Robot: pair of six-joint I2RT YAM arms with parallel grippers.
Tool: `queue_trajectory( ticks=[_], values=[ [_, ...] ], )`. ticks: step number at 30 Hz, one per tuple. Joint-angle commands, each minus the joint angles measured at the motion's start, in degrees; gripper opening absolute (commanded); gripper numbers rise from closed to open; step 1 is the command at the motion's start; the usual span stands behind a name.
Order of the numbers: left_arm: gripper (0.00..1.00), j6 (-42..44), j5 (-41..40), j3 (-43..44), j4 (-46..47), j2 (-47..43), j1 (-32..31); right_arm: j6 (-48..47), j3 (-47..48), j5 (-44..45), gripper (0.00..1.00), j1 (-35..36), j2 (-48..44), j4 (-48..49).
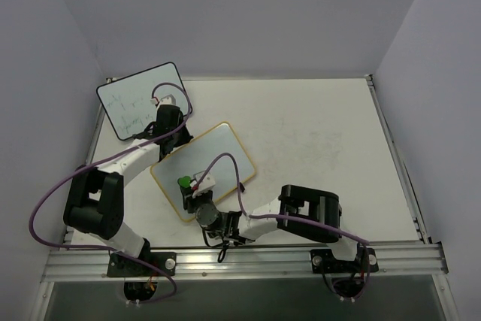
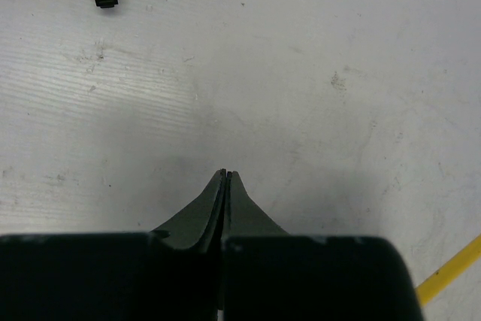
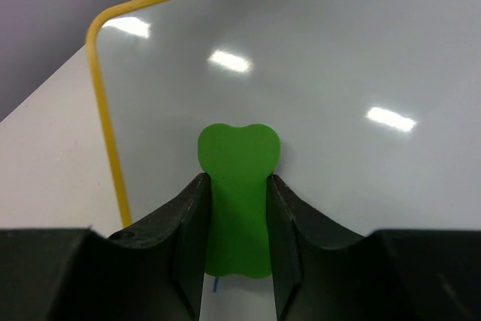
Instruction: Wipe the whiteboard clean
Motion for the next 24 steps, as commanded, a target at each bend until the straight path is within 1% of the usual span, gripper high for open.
queue_trajectory(
  ticks=[1, 7, 15, 18, 21, 24],
  values=[
    [0.02, 1.1, 2.6, 0.6, -4.8, 1.9, -2.1, -2.1, -0.4, -13.9, 0.00, 0.4, 6.5, -13.8],
    [0.02, 1.2, 2.4, 0.8, -4.9, 1.9, -2.1, -1.8, -0.8, -11.3, 0.00, 1.2, 7.0, -15.0],
    [0.02, 1.1, 2.2, 1.7, -5.0, 2.6, -2.1, 3.6, -1.0, 0.1, 0.00, -0.7, 5.9, -20.0],
    [0.02, 1.3, 1.9, 2.3, -5.3, 2.9, -2.0, 5.7, -1.6, 1.8, 0.00, -2.2, 5.3, -20.8],
    [0.02, 1.3, 1.9, 2.8, -5.7, 3.2, -2.0, 9.2, -1.8, 1.4, 0.00, -4.9, 5.2, -22.6],
    [0.02, 1.3, 1.8, 2.9, -5.9, 3.2, -2.0, 12.0, -3.4, 0.7, 0.00, -7.0, 5.2, -22.1]
  ],
)
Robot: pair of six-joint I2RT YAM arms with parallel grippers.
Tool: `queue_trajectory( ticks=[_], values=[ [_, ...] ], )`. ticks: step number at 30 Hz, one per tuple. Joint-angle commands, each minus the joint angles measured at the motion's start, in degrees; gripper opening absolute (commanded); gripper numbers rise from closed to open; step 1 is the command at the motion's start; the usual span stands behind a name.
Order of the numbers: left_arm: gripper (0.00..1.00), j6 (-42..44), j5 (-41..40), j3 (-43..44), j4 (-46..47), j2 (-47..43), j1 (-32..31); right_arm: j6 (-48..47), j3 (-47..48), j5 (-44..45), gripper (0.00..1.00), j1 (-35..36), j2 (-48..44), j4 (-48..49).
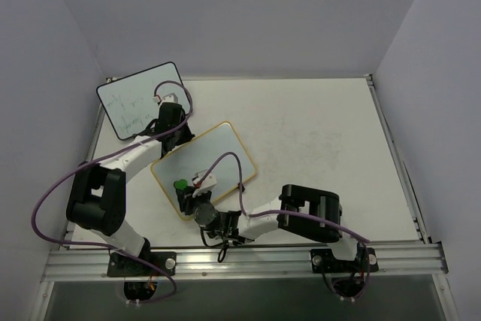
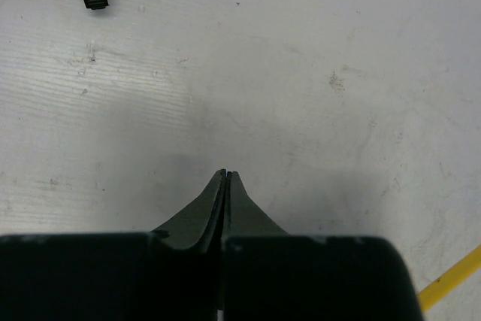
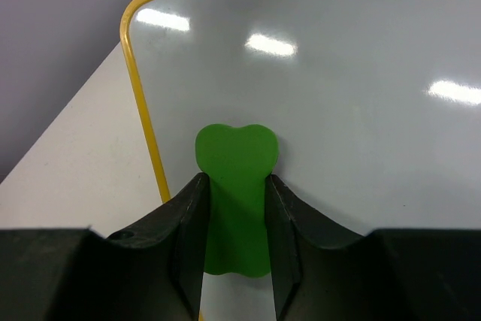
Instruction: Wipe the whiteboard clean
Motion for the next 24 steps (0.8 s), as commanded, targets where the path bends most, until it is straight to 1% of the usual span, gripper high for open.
queue_trajectory(
  ticks=[1, 6, 8, 9, 11, 14, 17, 18, 24],
  values=[
    [0.02, 1.0, 1.7, 0.6, -4.2, 1.5, -1.6, 4.3, -4.8, 3.4, 0.00, -8.2, 5.0, -18.3],
    [0.02, 1.0, 1.4, 0.5, -4.5, 1.1, -1.6, 6.6, -5.7, 6.8, 0.00, -8.4, 4.4, -18.9],
    [0.02, 1.1, 1.4, 0.4, -4.5, 1.0, -1.6, 5.1, -5.5, 7.1, 0.00, -7.2, 4.2, -18.7],
    [0.02, 1.1, 1.4, 0.5, -4.5, 1.0, -1.6, 4.6, -4.7, 7.4, 0.00, -6.5, 4.5, -21.8],
    [0.02, 1.1, 1.6, 0.5, -4.4, 1.1, -1.6, 3.5, -1.3, 7.7, 0.00, -4.6, 5.3, -24.7],
    [0.02, 0.9, 2.1, 0.4, -3.8, 1.2, -1.6, 2.8, 0.0, 5.8, 0.00, -3.5, 6.2, -26.7],
    [0.02, 0.8, 2.4, -0.1, -3.4, 0.7, -1.6, 4.9, 0.6, 2.0, 0.00, -3.8, 6.5, -29.1],
    [0.02, 0.8, 2.4, -0.1, -3.1, 0.7, -1.6, 5.6, 1.0, 0.4, 0.00, -3.8, 6.7, -31.5],
    [0.02, 0.2, 3.1, -0.2, -2.1, 0.9, -1.6, 7.4, 2.4, -1.7, 0.00, -3.0, 6.6, -37.2]
  ],
)
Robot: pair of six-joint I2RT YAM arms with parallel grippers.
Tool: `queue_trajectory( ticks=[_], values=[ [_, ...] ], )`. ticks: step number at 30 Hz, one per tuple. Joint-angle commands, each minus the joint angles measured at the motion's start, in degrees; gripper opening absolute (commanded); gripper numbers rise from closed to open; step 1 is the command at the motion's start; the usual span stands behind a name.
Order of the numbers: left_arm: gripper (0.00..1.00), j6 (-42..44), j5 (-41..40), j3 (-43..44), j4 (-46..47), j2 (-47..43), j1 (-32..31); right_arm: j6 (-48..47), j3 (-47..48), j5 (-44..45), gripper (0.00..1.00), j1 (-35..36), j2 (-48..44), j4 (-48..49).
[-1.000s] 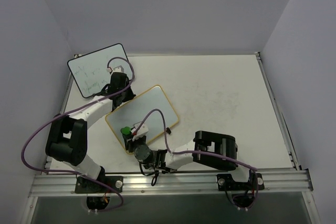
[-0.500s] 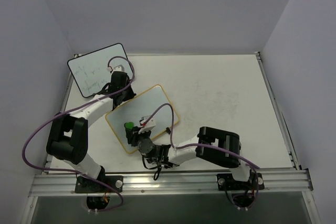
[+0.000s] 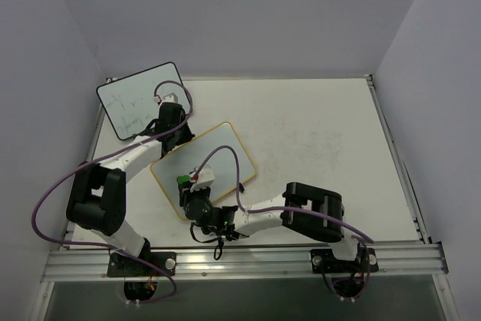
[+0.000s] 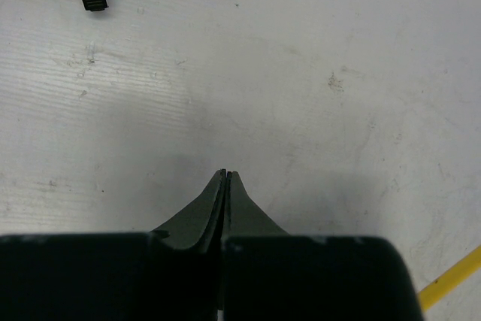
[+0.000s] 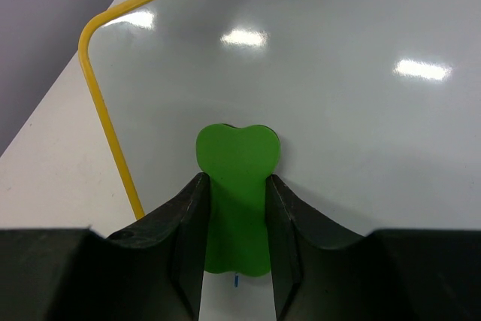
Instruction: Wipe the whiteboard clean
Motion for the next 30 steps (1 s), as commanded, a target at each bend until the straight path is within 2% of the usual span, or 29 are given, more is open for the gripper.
queue_trajectory(
  ticks=[1, 30],
  values=[
    [0.02, 0.2, 3.3, -0.4, -2.2, 0.7, -1.6, 1.9, -2.8, -6.5, 0.00, -2.3, 7.4, -24.3],
    [0.02, -1.0, 3.4, -0.6, -0.7, 1.6, -2.0, 2.4, -1.7, -16.8, 0.00, 0.2, 6.9, -36.6]
  ],
)
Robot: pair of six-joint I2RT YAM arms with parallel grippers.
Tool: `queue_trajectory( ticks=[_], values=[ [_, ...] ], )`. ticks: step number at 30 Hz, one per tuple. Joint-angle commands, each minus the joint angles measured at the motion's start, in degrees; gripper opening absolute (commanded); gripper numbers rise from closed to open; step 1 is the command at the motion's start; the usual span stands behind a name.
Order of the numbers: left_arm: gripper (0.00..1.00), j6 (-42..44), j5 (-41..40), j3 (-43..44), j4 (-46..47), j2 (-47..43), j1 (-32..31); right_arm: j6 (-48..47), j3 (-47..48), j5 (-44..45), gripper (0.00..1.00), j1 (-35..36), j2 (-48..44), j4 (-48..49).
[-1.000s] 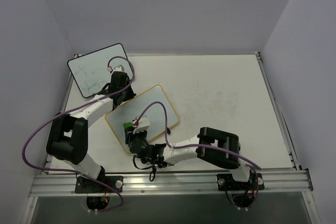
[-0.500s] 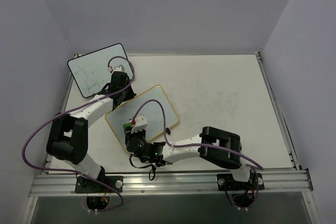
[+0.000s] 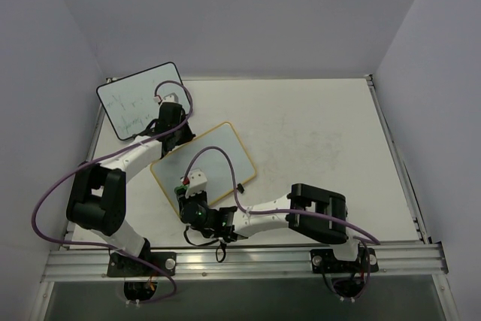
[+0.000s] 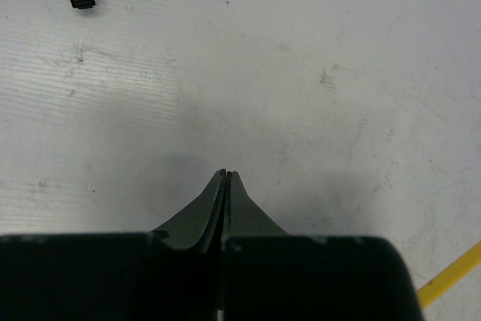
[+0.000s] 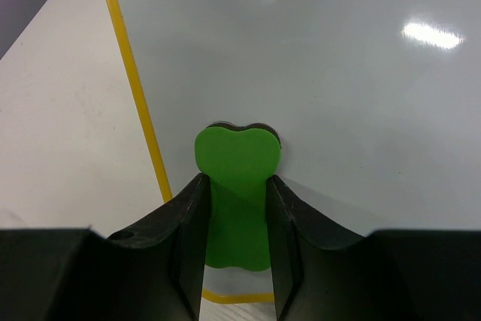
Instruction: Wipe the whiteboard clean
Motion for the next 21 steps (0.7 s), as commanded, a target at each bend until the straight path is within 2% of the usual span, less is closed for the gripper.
queue_trajectory(
  ticks=[1, 12, 21],
  values=[
    [0.02, -0.5, 2.3, -0.6, -1.2, 1.7, -1.9, 1.7, -3.9, -10.3, 0.00, -1.3, 8.7, -23.2],
    [0.02, -0.3, 1.8, -0.5, -1.2, 2.0, -2.1, 6.2, -4.8, -6.8, 0.00, -2.1, 8.1, -28.4],
    [0.02, -0.6, 2.1, -1.0, -0.3, 2.2, -2.3, 8.0, -6.6, 1.5, 0.00, -4.3, 4.9, -23.7]
  ],
)
